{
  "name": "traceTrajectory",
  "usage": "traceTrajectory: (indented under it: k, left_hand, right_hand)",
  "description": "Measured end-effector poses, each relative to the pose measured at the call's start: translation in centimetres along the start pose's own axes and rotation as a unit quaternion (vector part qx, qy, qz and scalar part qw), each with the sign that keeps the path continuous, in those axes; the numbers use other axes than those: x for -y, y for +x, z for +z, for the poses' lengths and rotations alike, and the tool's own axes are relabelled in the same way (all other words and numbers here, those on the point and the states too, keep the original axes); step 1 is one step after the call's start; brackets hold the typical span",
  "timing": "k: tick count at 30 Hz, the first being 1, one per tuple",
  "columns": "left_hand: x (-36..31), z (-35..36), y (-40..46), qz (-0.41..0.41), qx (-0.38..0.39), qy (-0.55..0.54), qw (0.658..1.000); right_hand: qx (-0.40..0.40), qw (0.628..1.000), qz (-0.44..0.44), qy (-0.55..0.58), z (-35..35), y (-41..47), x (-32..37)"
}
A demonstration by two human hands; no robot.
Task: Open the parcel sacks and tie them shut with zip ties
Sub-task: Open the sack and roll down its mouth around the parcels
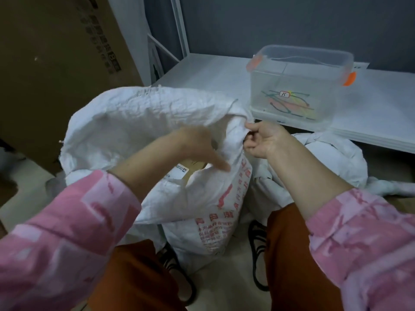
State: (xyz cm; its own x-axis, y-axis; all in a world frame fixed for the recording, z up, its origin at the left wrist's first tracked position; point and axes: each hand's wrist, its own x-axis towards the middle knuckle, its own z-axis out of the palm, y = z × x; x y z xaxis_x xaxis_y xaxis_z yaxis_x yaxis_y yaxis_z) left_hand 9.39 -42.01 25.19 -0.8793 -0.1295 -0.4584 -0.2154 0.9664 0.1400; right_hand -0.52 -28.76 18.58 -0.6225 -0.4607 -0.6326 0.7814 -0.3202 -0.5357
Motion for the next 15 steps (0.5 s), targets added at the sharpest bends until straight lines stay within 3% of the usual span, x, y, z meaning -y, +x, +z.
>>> traceTrajectory:
  k: [1,3,5,8,9,13,14,15]
  left_hand:
    - [0.3,0.9,-0.4,0.005,0.033,0.004,0.999]
    - [0.9,2.7,-0.6,0.011,0.027,0.034,0.999]
    - [1.2,4.2,-0.8,-0.001,-0.043,0.095,0.995]
    - [1.6,6.1,-1.1,-0.029,-0.197,0.200,0.959]
    - [1.8,6.9,-1.3,-0.025,-0.209,0.211,0.954]
    - [1.4,8.4,-1.8,0.066,-0.043,0.088,0.993]
    - [1.2,7.6,-2.0,0.073,-0.060,0.050,0.994]
    - [1.1,6.5,-1.8,0.064,-0.130,0.033,0.989]
  right_hand:
    - [-0.005,1.000,-0.005,0.030,0.2,0.1,0.0]
    - [-0.013,0.997,-0.015,0.080,0.5,0.3,0.1]
    - [-0.012,0.992,-0.015,0.122,0.6,0.7,0.2]
    - [-0.002,0.989,-0.015,0.147,0.5,1.2,0.4]
    - [0.000,0.991,-0.017,0.135,0.6,1.2,0.2]
    - [0.020,0.996,-0.033,0.085,0.4,1.3,-1.1]
    - [0.024,0.996,-0.036,0.074,0.3,1.3,-1.2]
    - [0.028,0.997,-0.040,0.061,0.0,1.3,-1.2]
